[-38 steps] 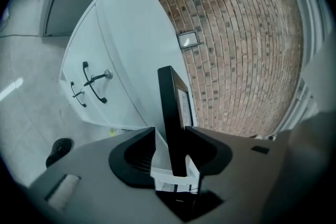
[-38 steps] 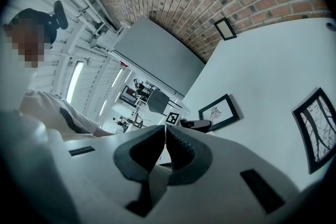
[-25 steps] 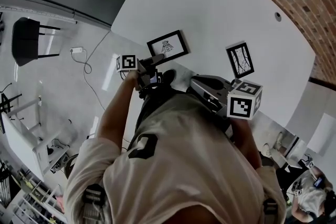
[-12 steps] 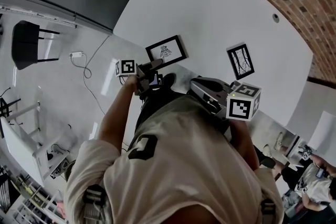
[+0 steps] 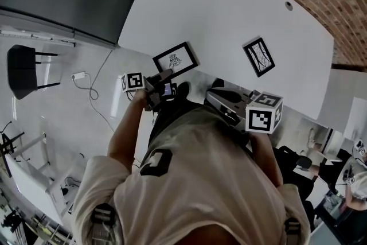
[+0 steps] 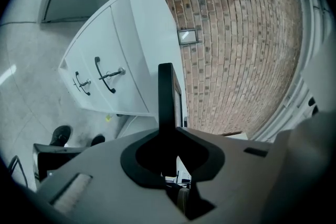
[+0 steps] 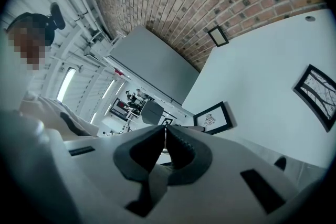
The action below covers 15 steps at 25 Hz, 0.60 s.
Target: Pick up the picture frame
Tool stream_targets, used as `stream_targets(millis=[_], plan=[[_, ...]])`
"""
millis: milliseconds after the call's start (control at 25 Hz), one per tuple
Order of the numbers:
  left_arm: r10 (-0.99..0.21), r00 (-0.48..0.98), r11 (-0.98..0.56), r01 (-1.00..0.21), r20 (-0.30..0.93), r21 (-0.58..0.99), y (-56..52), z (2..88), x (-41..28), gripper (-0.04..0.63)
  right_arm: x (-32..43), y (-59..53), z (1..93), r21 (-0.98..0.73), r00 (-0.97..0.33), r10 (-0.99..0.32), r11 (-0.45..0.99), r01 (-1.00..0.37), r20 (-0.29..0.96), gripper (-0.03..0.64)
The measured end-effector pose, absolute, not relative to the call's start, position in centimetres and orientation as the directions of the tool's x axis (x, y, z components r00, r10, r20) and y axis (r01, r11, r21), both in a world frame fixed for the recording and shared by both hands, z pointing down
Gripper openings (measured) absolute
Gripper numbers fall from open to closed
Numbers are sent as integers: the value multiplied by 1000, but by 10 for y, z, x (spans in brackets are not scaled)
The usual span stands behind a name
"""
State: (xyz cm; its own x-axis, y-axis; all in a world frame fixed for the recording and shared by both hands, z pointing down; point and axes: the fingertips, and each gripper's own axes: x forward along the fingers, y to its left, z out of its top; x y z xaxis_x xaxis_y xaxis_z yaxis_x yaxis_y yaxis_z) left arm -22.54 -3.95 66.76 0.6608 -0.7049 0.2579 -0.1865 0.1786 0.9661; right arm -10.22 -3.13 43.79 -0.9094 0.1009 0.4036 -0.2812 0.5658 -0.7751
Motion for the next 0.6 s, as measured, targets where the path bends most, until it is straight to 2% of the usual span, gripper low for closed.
stream_targets(millis=[320,600], plan=[[-700,674,166,-168,236,972,-42,657,-238,31,-92,-18,443,-768,-897,-10,513,-383,441,5],[-725,656,132,-165,208,978,-45,627,-244,23,-93,-18,441,-767,-907,-27,523,-371,420,5]])
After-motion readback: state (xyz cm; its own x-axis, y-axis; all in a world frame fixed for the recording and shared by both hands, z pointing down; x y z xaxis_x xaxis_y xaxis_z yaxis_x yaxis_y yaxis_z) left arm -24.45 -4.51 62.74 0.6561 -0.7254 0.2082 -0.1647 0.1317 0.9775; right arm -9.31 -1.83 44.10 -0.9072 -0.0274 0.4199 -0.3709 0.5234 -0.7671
